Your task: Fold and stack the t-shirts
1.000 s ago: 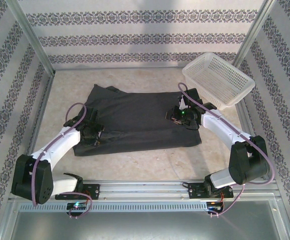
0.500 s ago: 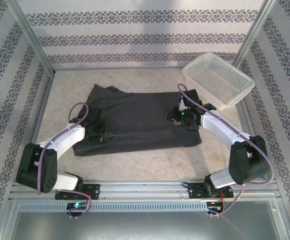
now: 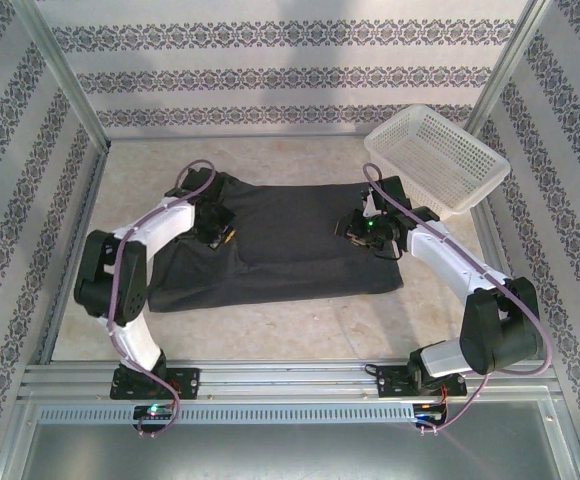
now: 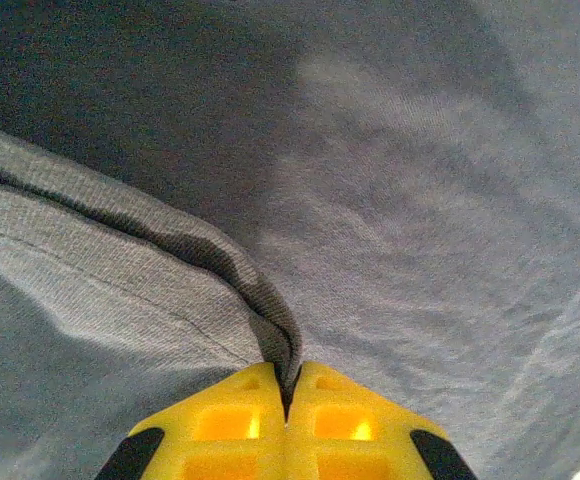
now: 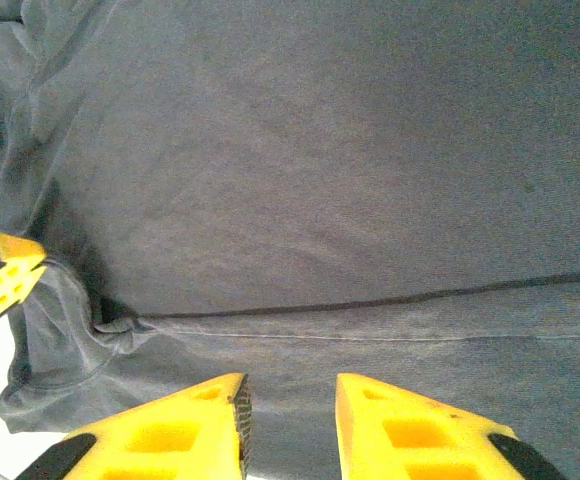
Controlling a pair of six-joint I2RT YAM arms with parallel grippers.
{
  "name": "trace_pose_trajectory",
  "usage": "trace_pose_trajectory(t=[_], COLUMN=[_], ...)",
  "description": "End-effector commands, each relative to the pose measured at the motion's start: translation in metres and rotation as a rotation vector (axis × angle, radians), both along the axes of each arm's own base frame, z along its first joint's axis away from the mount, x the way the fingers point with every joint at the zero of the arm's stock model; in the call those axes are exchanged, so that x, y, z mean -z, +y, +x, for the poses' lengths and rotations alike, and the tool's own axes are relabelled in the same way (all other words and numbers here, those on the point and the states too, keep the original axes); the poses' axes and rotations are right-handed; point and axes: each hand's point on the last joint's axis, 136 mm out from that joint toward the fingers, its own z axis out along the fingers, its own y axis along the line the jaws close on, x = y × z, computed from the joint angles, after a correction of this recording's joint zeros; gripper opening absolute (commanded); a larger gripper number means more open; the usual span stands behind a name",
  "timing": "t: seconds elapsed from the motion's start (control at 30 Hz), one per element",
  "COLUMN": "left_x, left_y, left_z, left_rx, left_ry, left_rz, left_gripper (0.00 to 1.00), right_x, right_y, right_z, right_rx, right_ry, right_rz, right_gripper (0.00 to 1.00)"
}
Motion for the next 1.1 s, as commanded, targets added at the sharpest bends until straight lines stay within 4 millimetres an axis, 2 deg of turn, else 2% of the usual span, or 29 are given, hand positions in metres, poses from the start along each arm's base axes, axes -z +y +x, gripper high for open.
trace_pose_trajectory(t=[0.0,0.3,0.53,0.83,1.07], left_x=[0.005,0.010,0.003,0.005,0.004], left_y=[-0.014,-0.017,-0.013,-0.016,-0.022], left_z=[-0.019,-0.017,-0.005,0.016,0.021], left_rx=[0.227,0.311,0.336,0.432,0.511], left_ry=[0.055,0.056,0.017,-0.086,-0.125], left_rz=[0.048,0.117,0.172,0.214,0.231], left_gripper=[0.00,0.00,0.00,0.00,0.00], right_x=[-0.010,-0.004,0.001,0.009,0.022], right_y=[0.001,0.001,0.000,-0.007,-0.015], right_z=[0.002,-0.001,-0.002,-0.006,-0.008], right_rx=[0.007,0.008,0.014,0.044,0.078], right_ry=[-0.016,0.001,0.013,0.039,0.075], right_rz=[0.031,0.035,0.034,0.045,0.046], right_gripper=[0.30,0.30,0.29,0.29,0.28])
